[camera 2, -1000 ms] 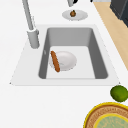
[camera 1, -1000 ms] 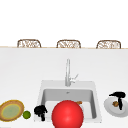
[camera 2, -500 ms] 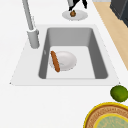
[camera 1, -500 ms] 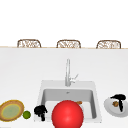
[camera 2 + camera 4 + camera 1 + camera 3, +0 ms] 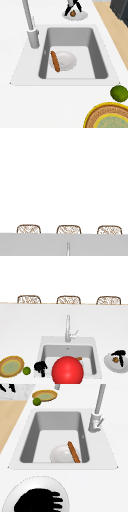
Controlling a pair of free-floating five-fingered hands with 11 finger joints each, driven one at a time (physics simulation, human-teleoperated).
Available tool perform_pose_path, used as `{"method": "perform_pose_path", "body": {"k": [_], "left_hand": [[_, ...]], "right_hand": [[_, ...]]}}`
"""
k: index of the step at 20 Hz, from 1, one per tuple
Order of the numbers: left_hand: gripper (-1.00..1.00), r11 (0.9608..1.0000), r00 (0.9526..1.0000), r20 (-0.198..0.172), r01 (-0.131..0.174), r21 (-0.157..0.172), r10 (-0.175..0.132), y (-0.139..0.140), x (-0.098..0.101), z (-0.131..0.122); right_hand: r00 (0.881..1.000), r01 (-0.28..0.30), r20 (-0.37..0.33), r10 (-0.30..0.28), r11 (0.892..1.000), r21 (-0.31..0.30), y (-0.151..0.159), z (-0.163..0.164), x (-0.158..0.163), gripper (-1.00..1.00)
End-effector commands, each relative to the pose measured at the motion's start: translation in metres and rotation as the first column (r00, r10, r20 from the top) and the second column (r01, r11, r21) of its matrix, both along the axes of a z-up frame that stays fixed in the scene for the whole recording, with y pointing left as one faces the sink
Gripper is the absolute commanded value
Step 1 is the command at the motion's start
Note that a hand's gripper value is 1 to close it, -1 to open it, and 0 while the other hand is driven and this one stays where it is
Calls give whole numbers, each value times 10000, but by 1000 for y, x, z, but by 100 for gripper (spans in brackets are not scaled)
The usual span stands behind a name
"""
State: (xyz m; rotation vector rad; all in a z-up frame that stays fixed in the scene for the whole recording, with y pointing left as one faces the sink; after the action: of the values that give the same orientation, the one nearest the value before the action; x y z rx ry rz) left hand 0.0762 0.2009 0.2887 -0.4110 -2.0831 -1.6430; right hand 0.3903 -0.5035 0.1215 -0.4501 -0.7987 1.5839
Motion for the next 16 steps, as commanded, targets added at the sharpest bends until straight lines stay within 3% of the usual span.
{"method": "perform_pose_path", "body": {"k": [1, 7, 11, 16], "left_hand": [[0, 10000, 10000, 0, 0, 0, 0, 0, 0, 0], [0, 10000, 10000, 0, 0, 0, 0, 0, 0, 0], [0, 10000, 10000, 0, 0, 0, 0, 0, 0, 0], [0, 10000, 10000, 0, 0, 0, 0, 0, 0, 0]], "right_hand": [[9990, 84, -431, -95, 9997, -250, 0, -12, 17, -100], [9987, -34, -511, 12, 9990, -437, -4, -19, 22, -100], [9918, 267, -1244, -298, 9993, -266, 8, 0, 16, -100], [9921, 418, -1160, -486, 9973, -606, 19, 17, 13, -100]]}}
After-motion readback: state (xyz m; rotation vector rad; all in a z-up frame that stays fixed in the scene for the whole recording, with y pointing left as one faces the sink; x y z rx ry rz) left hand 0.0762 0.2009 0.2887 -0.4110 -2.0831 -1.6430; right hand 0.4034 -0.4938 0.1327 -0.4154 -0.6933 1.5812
